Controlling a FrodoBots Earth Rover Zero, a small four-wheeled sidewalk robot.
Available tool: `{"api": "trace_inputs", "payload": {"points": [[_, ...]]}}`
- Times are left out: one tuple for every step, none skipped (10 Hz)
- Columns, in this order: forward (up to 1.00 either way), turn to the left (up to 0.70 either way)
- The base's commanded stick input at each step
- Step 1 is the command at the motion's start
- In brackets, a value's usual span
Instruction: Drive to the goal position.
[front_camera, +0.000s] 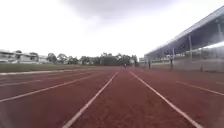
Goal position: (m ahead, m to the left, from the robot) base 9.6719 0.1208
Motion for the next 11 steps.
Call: {"api": "trace_inputs", "payload": {"points": [[0.45,0.0],[0.45,0.0],[0.45,0.0],[0.45,0.0],[0.45,0.0],[0.45,0.0],[0.45,0.0],[0.45,0.0],[0.45,0.0],[0.45,0.0],[0.45,0.0]]}}
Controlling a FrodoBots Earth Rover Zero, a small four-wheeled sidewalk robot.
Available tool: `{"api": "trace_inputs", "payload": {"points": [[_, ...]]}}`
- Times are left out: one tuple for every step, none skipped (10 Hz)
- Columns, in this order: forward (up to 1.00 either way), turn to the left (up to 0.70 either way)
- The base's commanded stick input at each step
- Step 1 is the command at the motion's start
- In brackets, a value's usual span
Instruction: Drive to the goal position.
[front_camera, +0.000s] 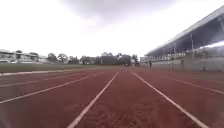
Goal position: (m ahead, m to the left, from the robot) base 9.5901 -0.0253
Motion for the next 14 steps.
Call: {"api": "trace_inputs", "payload": {"points": [[0.45,0.0],[0.45,0.0],[0.45,0.0],[0.45,0.0],[0.45,0.0],[0.45,0.0],[0.45,0.0],[0.45,0.0],[0.45,0.0],[0.45,0.0],[0.45,0.0],[0.45,0.0],[0.45,0.0],[0.45,0.0]]}}
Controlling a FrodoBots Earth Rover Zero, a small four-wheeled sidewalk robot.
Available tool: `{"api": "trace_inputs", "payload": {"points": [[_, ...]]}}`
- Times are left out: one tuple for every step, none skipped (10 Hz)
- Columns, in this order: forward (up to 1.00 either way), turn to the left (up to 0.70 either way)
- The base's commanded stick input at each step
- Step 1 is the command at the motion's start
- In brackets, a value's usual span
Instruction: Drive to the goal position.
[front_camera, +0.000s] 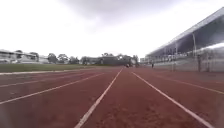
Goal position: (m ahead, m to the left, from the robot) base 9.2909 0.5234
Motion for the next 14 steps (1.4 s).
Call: {"api": "trace_inputs", "payload": {"points": [[0.45,-0.18],[0.45,-0.27],[0.45,-0.27],[0.45,-0.27],[0.45,-0.27],[0.45,-0.27],[0.45,-0.27],[0.45,-0.27],[0.45,-0.27],[0.45,-0.27],[0.45,-0.27],[0.45,-0.27],[0.45,-0.27],[0.45,-0.27]]}}
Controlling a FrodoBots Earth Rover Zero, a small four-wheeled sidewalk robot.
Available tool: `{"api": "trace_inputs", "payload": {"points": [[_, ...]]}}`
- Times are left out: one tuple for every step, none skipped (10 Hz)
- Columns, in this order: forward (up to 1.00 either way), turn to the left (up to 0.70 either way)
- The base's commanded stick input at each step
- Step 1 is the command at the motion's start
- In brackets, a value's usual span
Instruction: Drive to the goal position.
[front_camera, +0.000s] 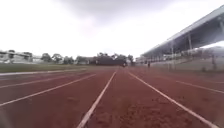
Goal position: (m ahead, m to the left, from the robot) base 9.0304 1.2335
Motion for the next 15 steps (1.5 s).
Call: {"api": "trace_inputs", "payload": {"points": [[0.45,-0.27],[0.45,-0.19],[0.45,0.0],[0.45,0.0],[0.45,0.0],[0.45,0.0],[0.45,0.0],[0.45,0.0],[0.45,0.0],[0.45,0.0],[0.45,0.0],[0.45,0.0],[0.45,0.0],[0.45,0.0],[0.45,0.0]]}}
